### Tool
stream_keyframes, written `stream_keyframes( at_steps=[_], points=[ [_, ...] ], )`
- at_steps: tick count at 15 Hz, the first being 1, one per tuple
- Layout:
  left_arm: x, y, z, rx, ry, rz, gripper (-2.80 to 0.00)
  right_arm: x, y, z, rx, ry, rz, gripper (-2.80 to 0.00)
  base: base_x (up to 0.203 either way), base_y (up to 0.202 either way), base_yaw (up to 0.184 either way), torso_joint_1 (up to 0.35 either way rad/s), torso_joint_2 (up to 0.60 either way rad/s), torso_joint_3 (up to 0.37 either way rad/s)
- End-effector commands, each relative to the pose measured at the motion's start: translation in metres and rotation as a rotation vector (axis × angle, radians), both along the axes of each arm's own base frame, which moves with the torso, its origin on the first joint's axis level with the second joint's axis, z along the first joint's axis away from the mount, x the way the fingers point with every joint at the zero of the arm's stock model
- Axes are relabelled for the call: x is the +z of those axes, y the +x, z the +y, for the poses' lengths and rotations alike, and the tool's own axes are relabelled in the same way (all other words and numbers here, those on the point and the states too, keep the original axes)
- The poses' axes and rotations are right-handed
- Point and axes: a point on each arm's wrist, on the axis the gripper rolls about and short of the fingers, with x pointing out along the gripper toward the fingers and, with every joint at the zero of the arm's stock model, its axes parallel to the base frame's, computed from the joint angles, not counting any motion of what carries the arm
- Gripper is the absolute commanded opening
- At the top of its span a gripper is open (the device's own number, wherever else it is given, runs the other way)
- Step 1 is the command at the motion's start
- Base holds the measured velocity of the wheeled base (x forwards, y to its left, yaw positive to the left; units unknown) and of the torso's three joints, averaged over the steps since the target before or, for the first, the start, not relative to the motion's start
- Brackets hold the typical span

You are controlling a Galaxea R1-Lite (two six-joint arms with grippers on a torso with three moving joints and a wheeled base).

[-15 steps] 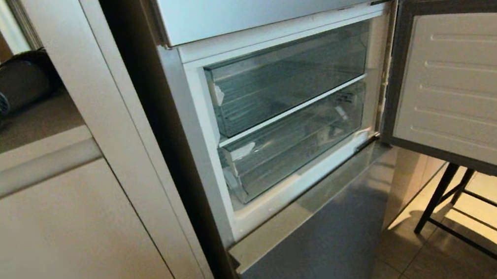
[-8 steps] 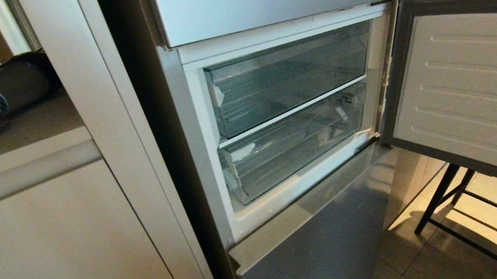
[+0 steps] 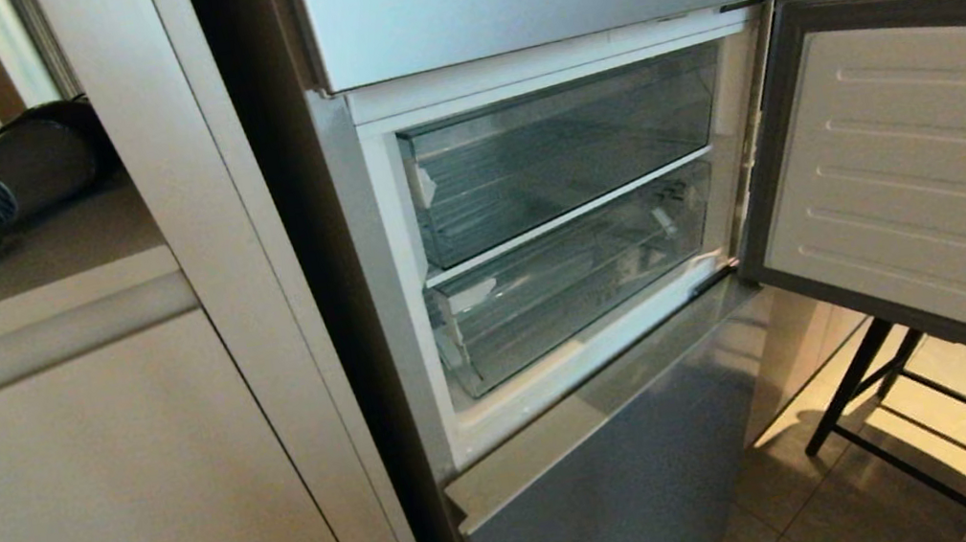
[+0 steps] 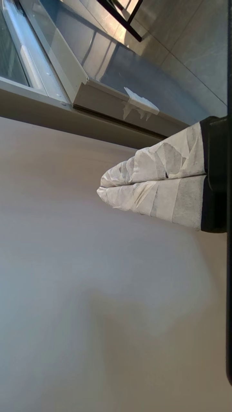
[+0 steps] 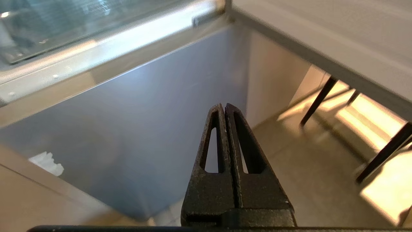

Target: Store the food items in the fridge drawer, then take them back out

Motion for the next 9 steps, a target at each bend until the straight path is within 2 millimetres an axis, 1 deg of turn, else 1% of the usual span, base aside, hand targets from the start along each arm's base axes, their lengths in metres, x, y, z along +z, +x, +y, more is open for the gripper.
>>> stream_keyframes(
  at_steps=[1,3,5,6,9],
  points=[
    [-0.002,0.000,0.000,0.000,0.000,0.006,-2.80,-0.012,0.062,0.001,0.006,0.006,0.173,-2.80,0.000,0.000,0.000,0.000,0.00,0.000],
    [-0.002,0.000,0.000,0.000,0.000,0.006,-2.80,-0.024,0.105,0.001,0.014,0.018,0.186,-2.80,0.000,0.000,0.000,0.000,0.00,0.000],
    [-0.002,0.000,0.000,0.000,0.000,0.006,-2.80,-0.039,0.140,0.003,0.031,0.026,0.171,-2.80,0.000,0.000,0.000,0.000,0.00,0.000],
    [-0.002,0.000,0.000,0.000,0.000,0.006,-2.80,-0.047,0.153,0.005,0.044,0.027,0.161,-2.80,0.000,0.000,0.000,0.000,0.00,0.000],
    [-0.002,0.000,0.000,0.000,0.000,0.006,-2.80,-0.069,0.184,0.017,0.101,0.015,0.131,-2.80,0.000,0.000,0.000,0.000,0.00,0.000]
  ],
)
